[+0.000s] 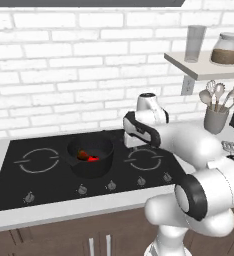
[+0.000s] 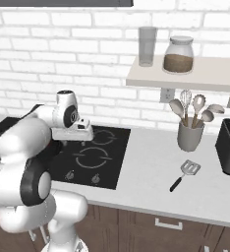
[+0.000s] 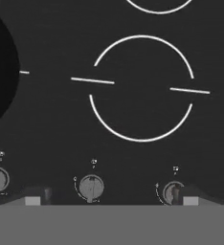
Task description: Put the tomato and bell pepper in the pot. Retrieve the spatula and lightly stir the vegetables in the pot.
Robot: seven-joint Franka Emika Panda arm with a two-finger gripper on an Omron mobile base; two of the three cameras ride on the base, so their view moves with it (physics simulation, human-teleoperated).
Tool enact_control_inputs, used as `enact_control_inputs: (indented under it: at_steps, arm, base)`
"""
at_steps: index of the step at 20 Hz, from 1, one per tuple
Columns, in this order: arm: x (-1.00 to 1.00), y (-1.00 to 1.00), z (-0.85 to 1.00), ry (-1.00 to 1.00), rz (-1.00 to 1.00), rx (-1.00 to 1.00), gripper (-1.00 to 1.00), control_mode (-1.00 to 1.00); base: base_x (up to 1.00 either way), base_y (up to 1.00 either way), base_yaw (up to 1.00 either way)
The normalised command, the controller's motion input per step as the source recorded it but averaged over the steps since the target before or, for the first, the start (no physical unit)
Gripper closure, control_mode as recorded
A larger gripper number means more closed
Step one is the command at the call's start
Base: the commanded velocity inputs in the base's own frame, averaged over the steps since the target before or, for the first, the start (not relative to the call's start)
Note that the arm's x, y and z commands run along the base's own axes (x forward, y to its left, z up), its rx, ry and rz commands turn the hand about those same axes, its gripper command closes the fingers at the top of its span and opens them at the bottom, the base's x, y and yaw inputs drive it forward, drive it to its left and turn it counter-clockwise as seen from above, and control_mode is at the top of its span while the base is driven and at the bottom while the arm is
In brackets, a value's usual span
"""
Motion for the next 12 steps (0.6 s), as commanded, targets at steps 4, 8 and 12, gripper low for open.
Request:
enact_control_inputs:
  at_steps: [4,8,12]
  arm:
    - [0.15,-1.0,-0.72,0.0,-0.18,-0.08,-1.0,-1.0]
    - [-0.02,-1.0,-0.4,-0.04,-0.27,-0.08,-1.0,-1.0]
    - [0.0,-1.0,-0.04,0.0,-0.32,0.0,-1.0,-1.0]
  base:
    - [0.0,0.0,0.0]
    - [0.0,0.0,0.0]
    - [0.0,0.0,0.0]
